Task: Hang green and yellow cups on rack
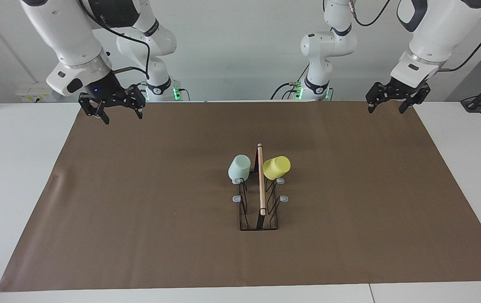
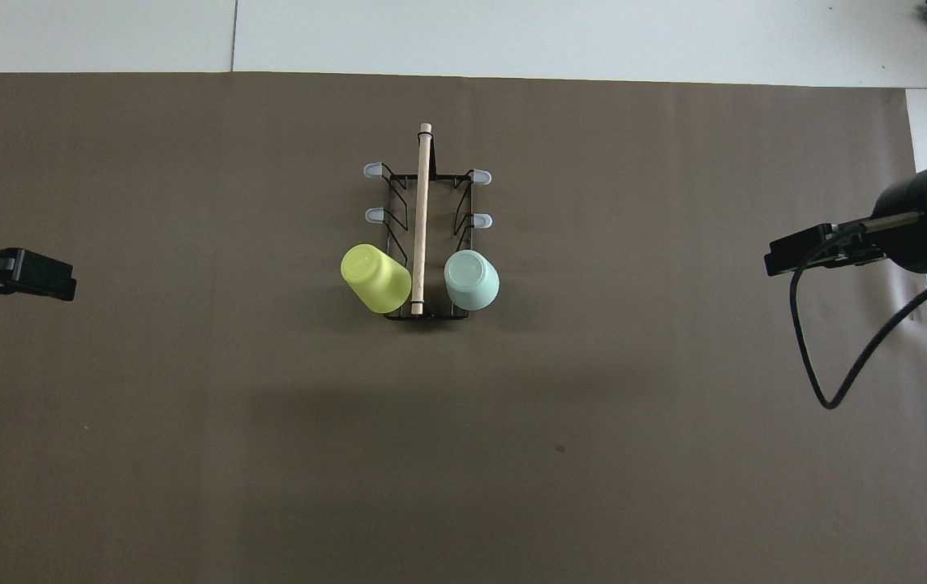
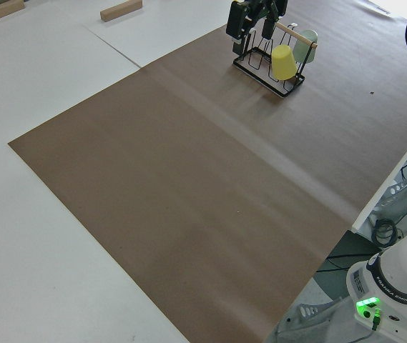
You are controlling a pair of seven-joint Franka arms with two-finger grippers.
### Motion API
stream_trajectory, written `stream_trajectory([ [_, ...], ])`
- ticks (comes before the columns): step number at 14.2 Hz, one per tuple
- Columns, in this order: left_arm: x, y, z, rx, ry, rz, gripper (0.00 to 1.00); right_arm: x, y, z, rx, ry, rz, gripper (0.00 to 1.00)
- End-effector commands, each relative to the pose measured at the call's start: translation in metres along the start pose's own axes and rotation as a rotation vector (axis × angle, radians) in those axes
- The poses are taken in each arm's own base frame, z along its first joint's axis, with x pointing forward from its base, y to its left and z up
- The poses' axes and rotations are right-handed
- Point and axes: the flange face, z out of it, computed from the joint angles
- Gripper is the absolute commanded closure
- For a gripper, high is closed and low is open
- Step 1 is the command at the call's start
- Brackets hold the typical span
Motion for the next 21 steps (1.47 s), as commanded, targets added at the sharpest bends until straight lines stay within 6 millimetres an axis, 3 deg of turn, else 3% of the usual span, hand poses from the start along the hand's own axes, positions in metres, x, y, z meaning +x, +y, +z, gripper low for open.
stream_trajectory([
  [1, 0.0045, -0.0053, -0.0065, -0.02, 0.0, 0.0, 0.0, 0.0022, 0.0008, -0.0024, -0.011, 0.002, 0.021, 0.0],
  [21, 0.0034, -0.0012, -0.0056, -0.05, 0.025, 0.001, 0.0, 0.0022, 0.0008, -0.0031, -0.011, 0.004, 0.021, 0.0],
])
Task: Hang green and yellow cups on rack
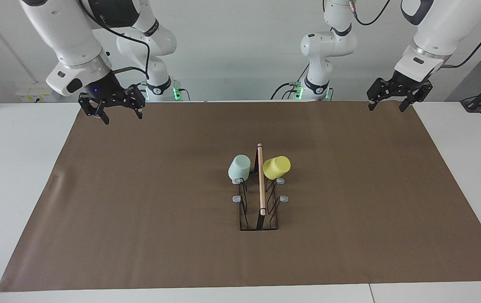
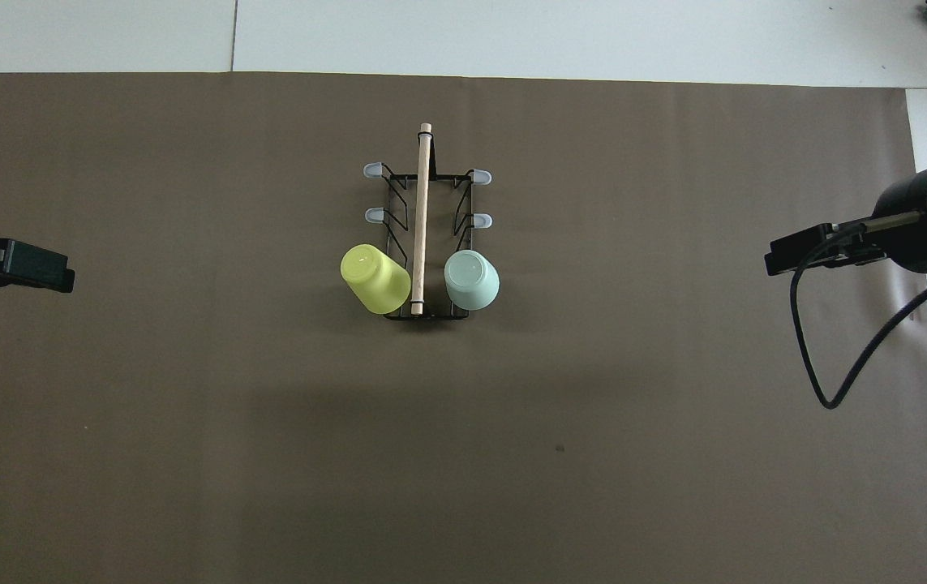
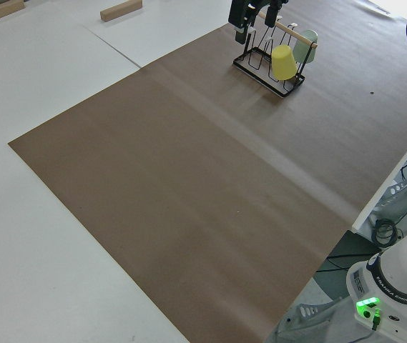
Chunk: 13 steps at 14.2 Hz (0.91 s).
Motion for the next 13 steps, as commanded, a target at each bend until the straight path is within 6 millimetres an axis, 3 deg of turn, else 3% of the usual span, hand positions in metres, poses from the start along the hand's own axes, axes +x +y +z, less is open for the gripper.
stream_trajectory([
  [1, 0.0017, 0.0004, -0.0005, -0.015, 0.009, 0.01, 0.0, 0.0024, 0.001, -0.003, -0.016, 0.005, 0.021, 0.0],
  [13, -0.0048, -0.0001, -0.0092, 0.018, -0.051, 0.02, 0.0, 0.0053, 0.0032, -0.0035, -0.027, 0.029, 0.015, 0.0],
])
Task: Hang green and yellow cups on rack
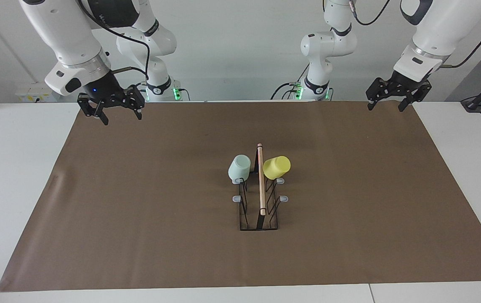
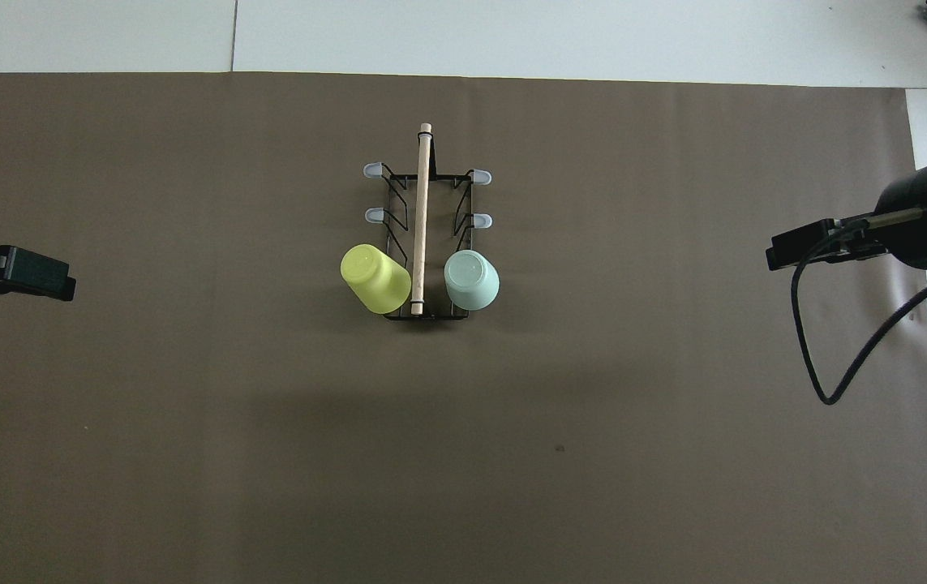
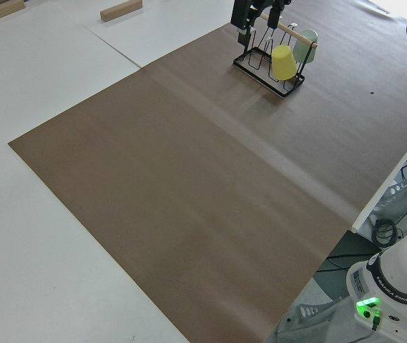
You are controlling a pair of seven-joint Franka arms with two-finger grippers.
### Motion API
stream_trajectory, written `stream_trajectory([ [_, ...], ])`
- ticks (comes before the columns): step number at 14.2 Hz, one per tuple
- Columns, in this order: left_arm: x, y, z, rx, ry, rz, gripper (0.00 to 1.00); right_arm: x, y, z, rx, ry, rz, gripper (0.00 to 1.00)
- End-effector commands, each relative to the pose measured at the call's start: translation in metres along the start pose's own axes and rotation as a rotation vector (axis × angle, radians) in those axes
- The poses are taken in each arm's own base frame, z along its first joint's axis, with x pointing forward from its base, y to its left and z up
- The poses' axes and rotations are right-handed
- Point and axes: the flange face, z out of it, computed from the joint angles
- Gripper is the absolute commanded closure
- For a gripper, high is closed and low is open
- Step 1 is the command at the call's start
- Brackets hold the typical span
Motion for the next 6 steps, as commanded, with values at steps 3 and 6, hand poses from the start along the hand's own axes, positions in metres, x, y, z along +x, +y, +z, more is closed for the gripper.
stream_trajectory([
  [3, -0.0013, 0.0, -0.0116, 0.008, -0.009, 0.025, 0.0, 0.0033, 0.0031, -0.0012, -0.028, 0.01, 0.013, 0.0],
  [6, -0.0014, -0.0012, -0.0133, 0.006, 0.002, 0.03, 0.0, 0.0032, 0.0051, 0.0002, -0.054, 0.006, 0.011, 0.0],
])
